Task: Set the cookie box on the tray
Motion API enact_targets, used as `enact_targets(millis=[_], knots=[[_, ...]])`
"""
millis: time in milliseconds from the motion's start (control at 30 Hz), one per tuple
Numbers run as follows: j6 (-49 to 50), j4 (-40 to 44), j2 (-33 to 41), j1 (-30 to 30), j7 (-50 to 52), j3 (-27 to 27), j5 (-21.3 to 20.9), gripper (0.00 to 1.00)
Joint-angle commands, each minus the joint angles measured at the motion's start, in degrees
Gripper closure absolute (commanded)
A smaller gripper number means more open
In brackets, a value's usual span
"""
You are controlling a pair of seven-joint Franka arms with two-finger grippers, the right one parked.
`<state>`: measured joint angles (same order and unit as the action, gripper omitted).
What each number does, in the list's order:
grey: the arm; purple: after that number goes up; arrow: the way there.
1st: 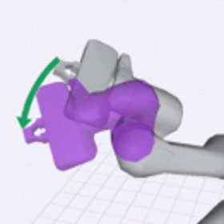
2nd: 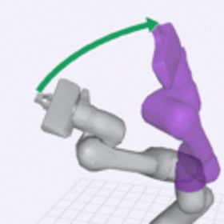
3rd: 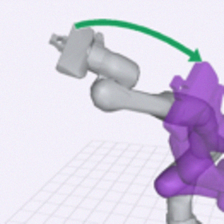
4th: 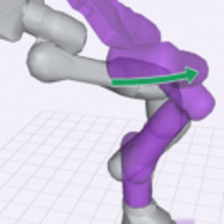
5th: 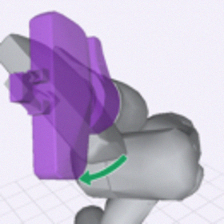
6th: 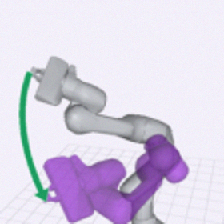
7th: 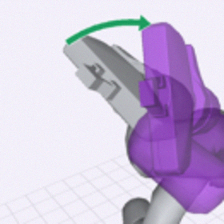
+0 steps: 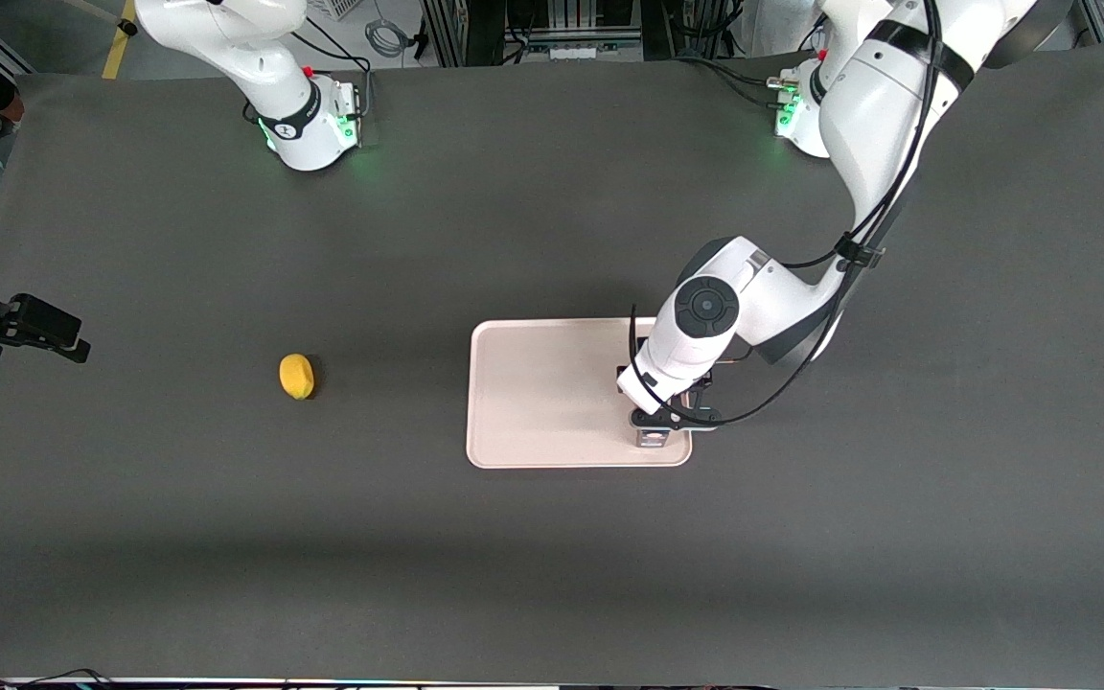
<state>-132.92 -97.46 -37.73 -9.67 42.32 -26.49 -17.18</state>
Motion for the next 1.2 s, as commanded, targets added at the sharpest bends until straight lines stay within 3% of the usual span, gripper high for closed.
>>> enact_targets(millis=[0,367,833,967,1167], knots=[[-0.32,1.57,-0.59,-0.26,0.22,0.12,-0.39,0.00],[8.01,4.56,2.92,-0.17,0.66,-0.58,0.05,0.00],[28.40,8.42,24.35,0.27,-0.66,-0.23,6.63,0.00],[35.96,9.92,31.65,4.47,-4.33,0.12,11.02,0.00],[42.30,10.36,38.34,16.06,-17.17,0.21,14.36,0.00]])
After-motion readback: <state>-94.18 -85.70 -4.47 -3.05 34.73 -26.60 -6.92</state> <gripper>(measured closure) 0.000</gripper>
